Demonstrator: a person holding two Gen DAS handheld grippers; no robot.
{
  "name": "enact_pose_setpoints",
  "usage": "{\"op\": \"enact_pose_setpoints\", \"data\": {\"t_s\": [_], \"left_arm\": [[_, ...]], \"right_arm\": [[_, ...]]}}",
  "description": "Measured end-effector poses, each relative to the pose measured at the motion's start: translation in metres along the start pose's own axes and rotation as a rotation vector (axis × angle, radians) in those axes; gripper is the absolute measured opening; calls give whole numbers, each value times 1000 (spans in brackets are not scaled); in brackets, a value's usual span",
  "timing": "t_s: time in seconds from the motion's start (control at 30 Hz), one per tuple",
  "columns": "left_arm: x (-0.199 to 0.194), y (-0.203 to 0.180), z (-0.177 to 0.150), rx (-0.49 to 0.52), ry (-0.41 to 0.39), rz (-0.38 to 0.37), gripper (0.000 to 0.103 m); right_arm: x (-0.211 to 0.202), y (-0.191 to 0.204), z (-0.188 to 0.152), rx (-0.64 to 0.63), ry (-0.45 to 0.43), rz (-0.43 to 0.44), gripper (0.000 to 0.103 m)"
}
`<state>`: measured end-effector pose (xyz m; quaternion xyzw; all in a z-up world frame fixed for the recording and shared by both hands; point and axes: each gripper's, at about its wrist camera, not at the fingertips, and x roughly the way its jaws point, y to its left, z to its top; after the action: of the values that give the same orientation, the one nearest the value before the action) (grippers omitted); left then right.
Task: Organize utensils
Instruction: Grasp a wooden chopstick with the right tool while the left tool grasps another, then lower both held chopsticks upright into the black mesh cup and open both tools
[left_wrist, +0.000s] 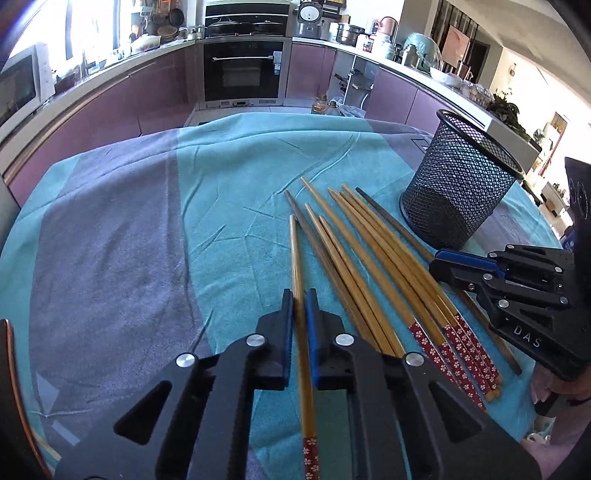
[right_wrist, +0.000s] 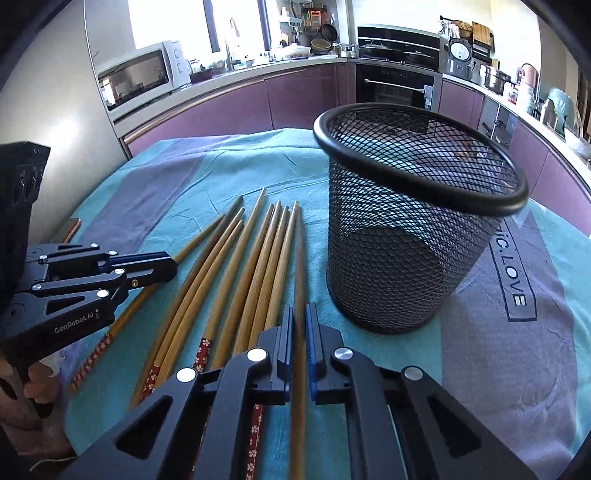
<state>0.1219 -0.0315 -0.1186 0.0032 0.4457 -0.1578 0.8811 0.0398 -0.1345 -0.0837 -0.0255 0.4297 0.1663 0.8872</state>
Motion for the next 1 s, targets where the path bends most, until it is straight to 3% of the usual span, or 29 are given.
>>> {"op": "enact_pose_setpoints", "data": {"t_s": [0.2,0.43,0.8,1.0], "left_arm": [[-18,1,3,1,-27,-32,7],[-60,1,19,6,-99,-158,7],[-149,-10,40,61,-276,-263,7],[-186,-22,67,68,-380,-307,7]], "right_arm": [[-26,-6,-2,4,-68,58,6],[-70,-15,0,20,-188,136,6],[-122,-35,16,69,-349,198,6],[-148,-48,40,69,-425,212,6]]}}
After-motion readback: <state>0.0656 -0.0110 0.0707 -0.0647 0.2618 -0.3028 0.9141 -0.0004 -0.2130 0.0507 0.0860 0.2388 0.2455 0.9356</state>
